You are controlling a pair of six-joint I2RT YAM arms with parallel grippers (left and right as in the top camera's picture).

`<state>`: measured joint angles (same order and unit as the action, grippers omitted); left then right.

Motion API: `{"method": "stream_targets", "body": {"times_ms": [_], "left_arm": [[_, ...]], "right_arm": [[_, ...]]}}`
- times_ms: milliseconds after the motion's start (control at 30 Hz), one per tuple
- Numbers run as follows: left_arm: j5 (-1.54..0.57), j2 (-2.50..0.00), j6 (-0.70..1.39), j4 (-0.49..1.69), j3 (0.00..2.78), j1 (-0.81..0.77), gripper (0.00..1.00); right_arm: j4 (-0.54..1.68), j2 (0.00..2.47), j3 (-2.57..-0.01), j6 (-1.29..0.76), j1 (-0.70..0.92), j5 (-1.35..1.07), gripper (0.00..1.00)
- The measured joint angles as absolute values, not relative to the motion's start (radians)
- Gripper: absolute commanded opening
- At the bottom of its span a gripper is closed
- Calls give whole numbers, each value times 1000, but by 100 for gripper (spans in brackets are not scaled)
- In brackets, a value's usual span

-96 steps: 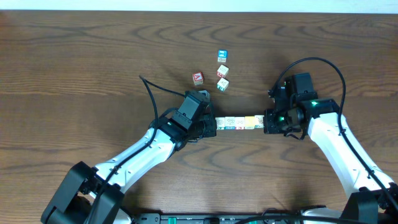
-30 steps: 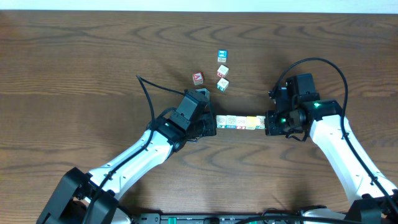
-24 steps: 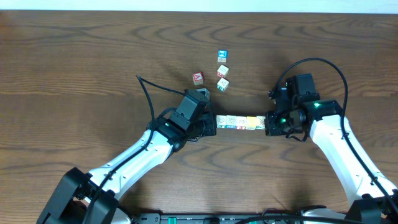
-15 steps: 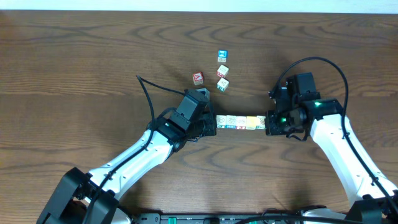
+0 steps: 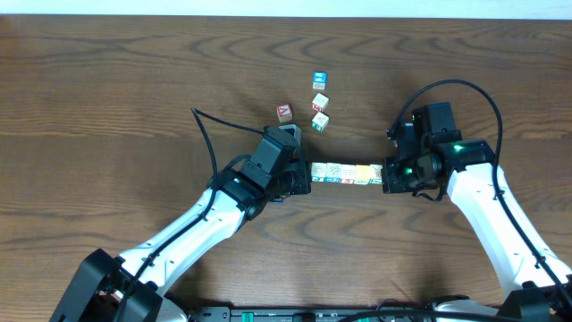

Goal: Lift 5 blocks

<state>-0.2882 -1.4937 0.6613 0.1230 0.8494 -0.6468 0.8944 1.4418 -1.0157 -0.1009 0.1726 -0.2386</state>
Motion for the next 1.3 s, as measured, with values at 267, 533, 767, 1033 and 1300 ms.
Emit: {"method": "stream_targets", "body": {"times_ms": [267,533,767,1033,1300], "left_arm": [[-288,-1494,661,123,850,-647,7],[-288,-1494,661,122,850,-647,7],[-288,-1494,661,122,850,-647,7],[-288,-1484,661,122,850,-647,7],[-288,-1482,661,122,850,-647,7]], "right_arm": [[906,1442,-1017,-94,173,-239,1],[921,1442,-1041,-94,173,-238,1],[923,1442,-1048,-94,173,-237,1],[927,1442,-1048,-94,173,-236,1],[931,1442,-1048,-94,173,-235,1]]}}
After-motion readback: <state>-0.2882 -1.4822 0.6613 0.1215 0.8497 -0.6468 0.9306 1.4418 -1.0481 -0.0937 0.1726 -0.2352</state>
